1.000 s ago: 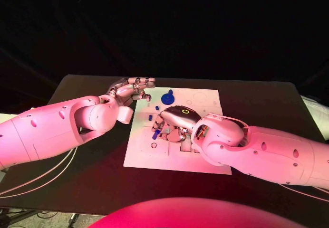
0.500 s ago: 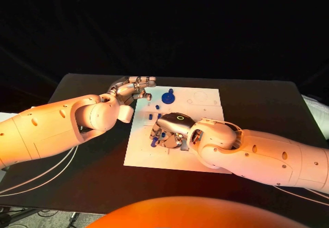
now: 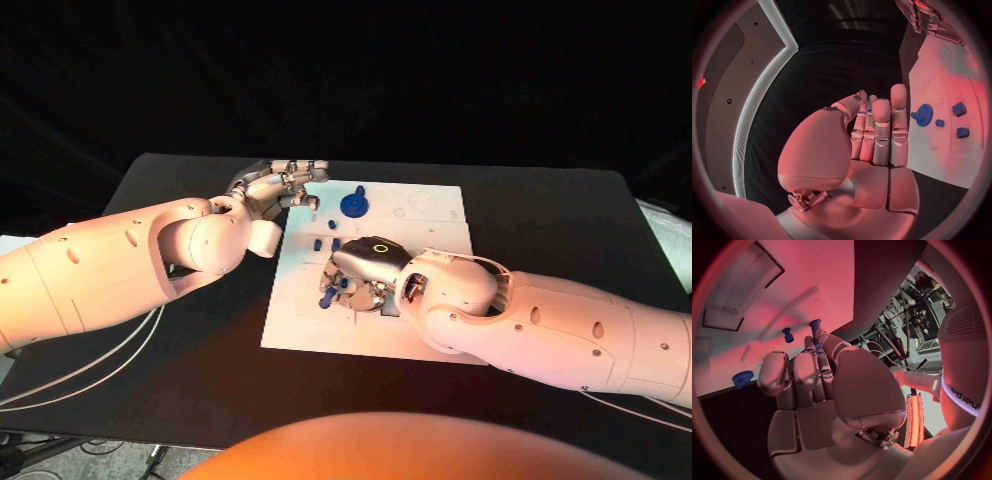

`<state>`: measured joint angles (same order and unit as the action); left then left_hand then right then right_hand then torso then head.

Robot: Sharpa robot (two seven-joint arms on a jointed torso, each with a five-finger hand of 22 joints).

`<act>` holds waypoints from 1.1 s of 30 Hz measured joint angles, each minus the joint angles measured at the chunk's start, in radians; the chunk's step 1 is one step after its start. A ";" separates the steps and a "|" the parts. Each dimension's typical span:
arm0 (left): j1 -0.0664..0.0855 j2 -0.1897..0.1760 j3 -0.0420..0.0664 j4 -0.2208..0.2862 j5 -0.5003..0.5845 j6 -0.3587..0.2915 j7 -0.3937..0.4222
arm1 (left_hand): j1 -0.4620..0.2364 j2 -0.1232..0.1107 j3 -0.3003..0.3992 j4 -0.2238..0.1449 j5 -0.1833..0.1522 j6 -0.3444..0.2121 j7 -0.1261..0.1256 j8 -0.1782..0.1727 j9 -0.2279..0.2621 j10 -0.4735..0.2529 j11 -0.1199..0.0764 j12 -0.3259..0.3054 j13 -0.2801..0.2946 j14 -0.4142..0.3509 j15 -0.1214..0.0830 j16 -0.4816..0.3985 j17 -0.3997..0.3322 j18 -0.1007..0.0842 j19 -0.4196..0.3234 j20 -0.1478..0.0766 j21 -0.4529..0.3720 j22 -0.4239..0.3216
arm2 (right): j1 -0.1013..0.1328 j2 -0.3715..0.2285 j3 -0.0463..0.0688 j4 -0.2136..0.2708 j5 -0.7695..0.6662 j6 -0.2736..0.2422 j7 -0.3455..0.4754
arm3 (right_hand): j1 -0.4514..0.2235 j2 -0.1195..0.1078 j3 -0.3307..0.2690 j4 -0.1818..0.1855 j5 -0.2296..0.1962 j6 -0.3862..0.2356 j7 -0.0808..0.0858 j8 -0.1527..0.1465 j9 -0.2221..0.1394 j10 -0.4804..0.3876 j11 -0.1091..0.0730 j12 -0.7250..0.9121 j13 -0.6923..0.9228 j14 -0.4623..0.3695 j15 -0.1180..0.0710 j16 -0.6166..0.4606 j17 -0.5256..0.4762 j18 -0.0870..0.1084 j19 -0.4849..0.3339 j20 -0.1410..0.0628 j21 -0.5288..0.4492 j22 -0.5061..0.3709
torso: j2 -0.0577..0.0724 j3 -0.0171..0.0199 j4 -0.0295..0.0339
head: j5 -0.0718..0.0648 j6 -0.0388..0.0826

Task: Assemble the parts on the task board

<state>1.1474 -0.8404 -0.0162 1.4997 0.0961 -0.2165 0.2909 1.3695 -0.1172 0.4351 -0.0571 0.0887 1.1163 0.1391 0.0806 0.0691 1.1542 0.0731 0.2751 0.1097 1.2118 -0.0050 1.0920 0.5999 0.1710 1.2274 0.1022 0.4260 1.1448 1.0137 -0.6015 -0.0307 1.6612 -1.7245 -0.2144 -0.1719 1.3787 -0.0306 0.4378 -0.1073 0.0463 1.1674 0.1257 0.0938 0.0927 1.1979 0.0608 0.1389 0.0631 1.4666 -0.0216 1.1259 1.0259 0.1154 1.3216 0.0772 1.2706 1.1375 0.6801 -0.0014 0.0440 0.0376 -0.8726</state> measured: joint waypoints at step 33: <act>0.000 -0.006 0.000 0.003 0.000 0.000 -0.002 | 0.000 0.000 0.000 0.000 0.000 0.000 0.000 0.000 0.000 0.000 0.000 0.000 0.001 0.000 0.000 0.000 -0.001 0.000 0.000 0.000 -0.004 -0.001 | 0.000 0.024 -0.002 0.000 -0.048 0.066 -0.046 | -0.070 -0.065 -0.105 0.020 0.003 -0.196 0.039 -0.030 -0.027 -0.192 0.052 -0.066 0.001 -0.034 0.045 -0.114 -0.153 0.000 -0.116 0.048 -0.126 -0.159 | 0.000 -0.0011 -0.0001 | 0.000 0.000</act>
<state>1.1474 -0.8467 -0.0161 1.5025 0.0958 -0.2167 0.2887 1.3695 -0.1172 0.4352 -0.0571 0.0887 1.1164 0.1391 0.0806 0.0691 1.1542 0.0731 0.2751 0.1108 1.2118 -0.0050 1.0920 0.5990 0.1710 1.2274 0.1022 0.4218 1.1440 1.0134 -0.5772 -0.0325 1.6616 -1.7721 -0.1488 -0.2174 1.3089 -0.0959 0.3332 -0.0869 0.0488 0.9714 0.1650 0.0634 0.0660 1.0055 0.1127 0.0732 0.0641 1.4323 0.0230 1.0121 0.8725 0.1154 1.2056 0.1248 1.1449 0.9783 0.6796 -0.0025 0.0439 0.0377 -0.8728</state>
